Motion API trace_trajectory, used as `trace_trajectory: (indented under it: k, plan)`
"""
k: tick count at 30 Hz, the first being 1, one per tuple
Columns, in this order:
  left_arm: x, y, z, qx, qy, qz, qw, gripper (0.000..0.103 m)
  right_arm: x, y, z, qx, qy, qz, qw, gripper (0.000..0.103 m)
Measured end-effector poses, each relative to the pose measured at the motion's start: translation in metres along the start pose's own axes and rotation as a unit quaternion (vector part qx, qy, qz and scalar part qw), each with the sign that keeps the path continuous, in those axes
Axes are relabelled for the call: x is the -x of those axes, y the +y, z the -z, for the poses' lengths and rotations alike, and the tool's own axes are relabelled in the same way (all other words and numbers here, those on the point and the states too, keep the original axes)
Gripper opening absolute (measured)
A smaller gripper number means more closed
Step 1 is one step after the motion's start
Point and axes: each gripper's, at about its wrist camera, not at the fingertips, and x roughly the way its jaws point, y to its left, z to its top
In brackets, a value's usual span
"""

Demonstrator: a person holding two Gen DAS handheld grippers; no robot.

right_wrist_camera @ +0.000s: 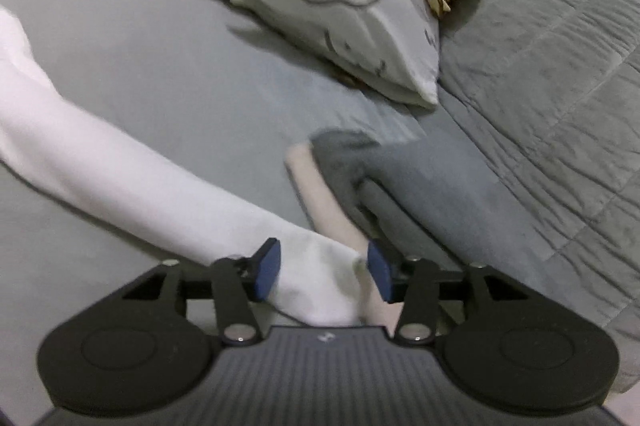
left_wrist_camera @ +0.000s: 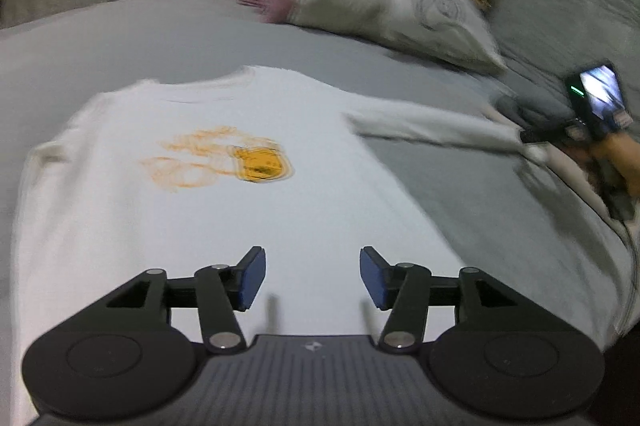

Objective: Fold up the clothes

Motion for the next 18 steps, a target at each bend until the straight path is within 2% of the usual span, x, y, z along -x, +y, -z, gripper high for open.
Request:
trace_trajectory:
  k: [2, 5, 8, 12, 14, 18]
  plan:
    - [0.01, 0.022, -0.005, 0.019, -0.009, -0.03, 0.9993, 0.056, 0.013, 0.009, -0.005, -0.007, -0.012, -0.029, 0.999, 0.061]
    - [0.031, 0.065, -0.012, 0.047, -0.027, -0.087, 0.9947, 0.058, 0.035, 0.025, -0.007, -0.027, -0.018, -0.108, 0.994, 0.065]
    - [0.046, 0.118, -0.007, 0.118, -0.017, -0.126, 0.9848, 0.058, 0.049, 0.037, -0.003, -0.051, 0.003, -0.206, 0.977, 0.065]
    - [0.052, 0.147, 0.006, 0.151, 0.014, -0.12, 0.9812, 0.058, 0.067, 0.054, 0.008, -0.065, 0.04, -0.306, 0.949, 0.064]
    - [0.055, 0.156, 0.011, 0.155, 0.027, -0.118, 0.9805, 0.056, 0.079, 0.06, 0.016, -0.064, 0.048, -0.333, 0.94, 0.064]
    - [0.059, 0.174, 0.021, 0.168, 0.047, -0.11, 0.9785, 0.044, 0.105, 0.067, 0.034, -0.055, 0.057, -0.369, 0.926, 0.064]
